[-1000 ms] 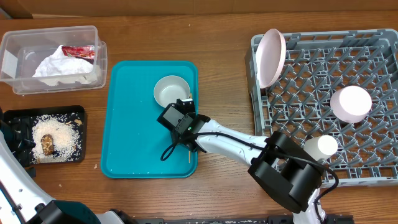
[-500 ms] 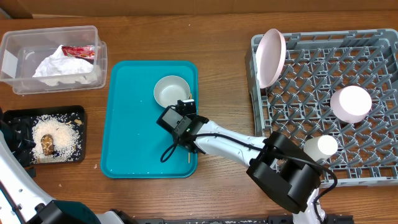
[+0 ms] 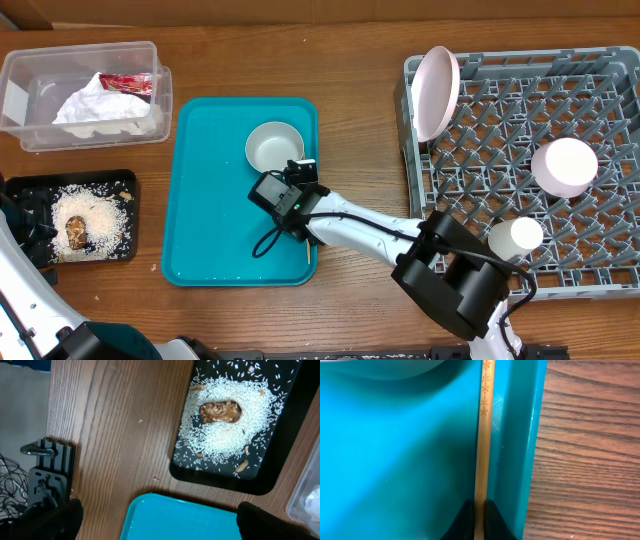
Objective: Sort waste into correct bins and load items into the dishwasher
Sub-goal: 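Close the right gripper on the chopstick, then carry the chopstick into the rack and release it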
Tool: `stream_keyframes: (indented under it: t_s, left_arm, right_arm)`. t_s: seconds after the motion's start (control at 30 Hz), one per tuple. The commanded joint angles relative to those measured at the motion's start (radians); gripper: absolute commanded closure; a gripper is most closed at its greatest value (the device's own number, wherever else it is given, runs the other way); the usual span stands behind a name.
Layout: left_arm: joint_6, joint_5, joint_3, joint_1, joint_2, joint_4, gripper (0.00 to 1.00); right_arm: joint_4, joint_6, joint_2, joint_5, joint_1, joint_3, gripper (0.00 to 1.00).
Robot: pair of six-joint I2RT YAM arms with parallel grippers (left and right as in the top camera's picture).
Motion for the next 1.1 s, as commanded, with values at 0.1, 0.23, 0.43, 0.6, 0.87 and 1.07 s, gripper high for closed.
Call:
stream_keyframes:
  t_s: [0.1, 0.23, 0.43, 0.6, 0.87, 1.07]
  left_arm:
    - [-0.018, -0.004, -0.004, 0.003, 0.003, -0.002, 0.00]
    - [-0.018, -0.004, -0.004, 0.003, 0.003, -0.002, 0.00]
    - [-0.018, -0.004, -0.004, 0.003, 0.003, -0.002, 0.00]
    - [-0.018, -0.004, -0.004, 0.003, 0.003, -0.002, 0.00]
    - [-0.018, -0.004, -0.004, 0.003, 0.003, -0.002, 0.00]
    - [-0.018, -0.004, -0.004, 0.003, 0.003, -0.002, 0.00]
  right_arm:
    - [-0.177, -0.004, 0.026, -0.018, -0.004, 0.170, 0.96]
    - [-0.298, -0.005, -0.004, -0.014, -0.025, 0.311, 0.96]
    - [-0.508, -0.038, -0.079, -0.010, -0.085, 0.505, 0.96]
    - [-0.665, -0.038, -0.183, -0.010, -0.157, 0.578, 0.96]
    - [-0.958, -0.037, -0.328, 0.037, -0.303, 0.577, 0.96]
    - [-0.992, -0.201, -0.359, -0.110, -0.357, 0.518, 0.96]
